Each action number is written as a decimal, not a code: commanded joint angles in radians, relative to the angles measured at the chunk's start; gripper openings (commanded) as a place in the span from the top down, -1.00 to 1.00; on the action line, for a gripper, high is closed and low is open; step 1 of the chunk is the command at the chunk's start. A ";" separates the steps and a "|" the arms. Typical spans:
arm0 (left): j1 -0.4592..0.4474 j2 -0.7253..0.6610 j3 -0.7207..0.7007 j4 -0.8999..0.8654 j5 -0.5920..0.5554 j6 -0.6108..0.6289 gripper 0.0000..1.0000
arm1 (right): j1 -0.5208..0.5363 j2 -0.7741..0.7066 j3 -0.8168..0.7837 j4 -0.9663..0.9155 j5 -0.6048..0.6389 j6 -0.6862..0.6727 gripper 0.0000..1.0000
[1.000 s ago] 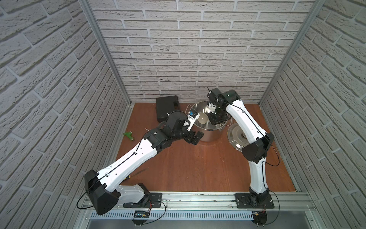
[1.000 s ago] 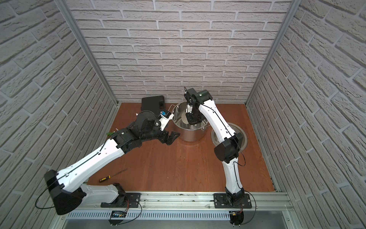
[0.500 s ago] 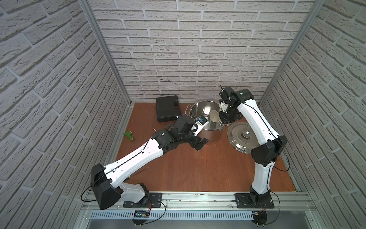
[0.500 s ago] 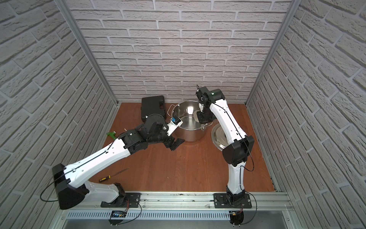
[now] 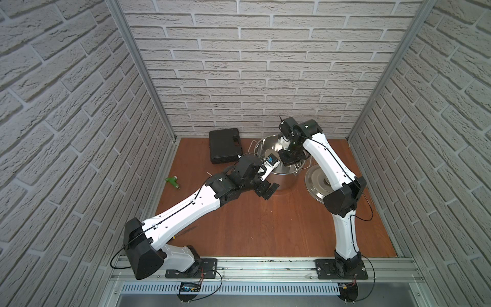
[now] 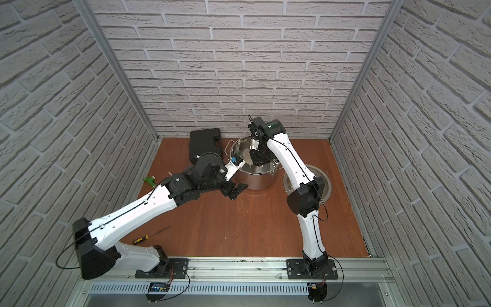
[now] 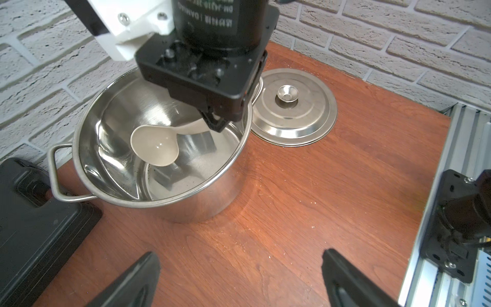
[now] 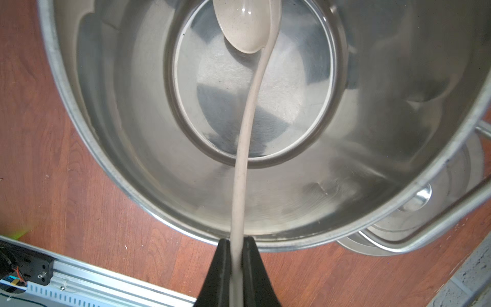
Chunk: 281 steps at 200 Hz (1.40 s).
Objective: Stir the soup with a spoon
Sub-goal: Stir the soup in the pan with a stick.
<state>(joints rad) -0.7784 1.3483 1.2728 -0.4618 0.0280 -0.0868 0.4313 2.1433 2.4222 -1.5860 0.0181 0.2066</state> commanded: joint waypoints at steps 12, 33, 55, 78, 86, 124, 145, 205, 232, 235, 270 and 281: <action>0.016 -0.026 -0.018 0.060 -0.012 0.000 -0.97 | 0.012 -0.096 -0.099 0.007 0.022 -0.002 0.95; 0.019 -0.026 -0.012 0.051 -0.006 0.001 -0.97 | 0.007 -0.158 -0.185 0.015 0.065 -0.014 0.95; 0.018 -0.031 -0.015 0.046 -0.004 0.001 -0.97 | -0.024 -0.224 -0.259 0.035 0.076 -0.017 0.96; 0.019 -0.045 -0.023 0.048 -0.004 -0.005 -0.96 | -0.063 -0.236 -0.276 0.050 0.080 -0.014 0.96; 0.019 -0.050 -0.028 0.049 -0.005 -0.008 -0.96 | -0.073 -0.228 -0.264 0.052 0.082 -0.014 0.95; 0.019 -0.078 -0.047 0.046 -0.015 -0.016 -0.96 | -0.087 -0.110 -0.104 0.012 0.066 -0.007 0.95; 0.018 -0.093 -0.058 0.046 -0.018 -0.022 -0.97 | -0.068 -0.033 0.025 -0.029 0.039 0.002 0.95; 0.019 -0.100 -0.070 0.053 -0.022 -0.033 -0.97 | 0.010 -0.021 0.035 -0.034 0.015 0.015 0.95; 0.019 -0.094 -0.064 0.058 -0.019 -0.031 -0.97 | 0.015 -0.100 -0.093 -0.010 0.059 -0.001 0.95; 0.019 -0.092 -0.064 0.058 -0.019 -0.032 -0.96 | 0.014 -0.109 -0.107 -0.008 0.067 -0.002 0.95; 0.018 -0.090 -0.064 0.069 -0.018 -0.034 -0.96 | -0.019 -0.195 -0.209 -0.002 0.126 -0.020 0.96; 0.018 -0.090 -0.066 0.070 -0.018 -0.033 -0.96 | -0.035 -0.208 -0.226 0.009 0.126 -0.019 0.95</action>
<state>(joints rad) -0.7666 1.2682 1.2156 -0.4412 0.0139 -0.1097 0.4301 2.0407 2.2223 -1.5993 0.0963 0.1989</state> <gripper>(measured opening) 0.983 0.103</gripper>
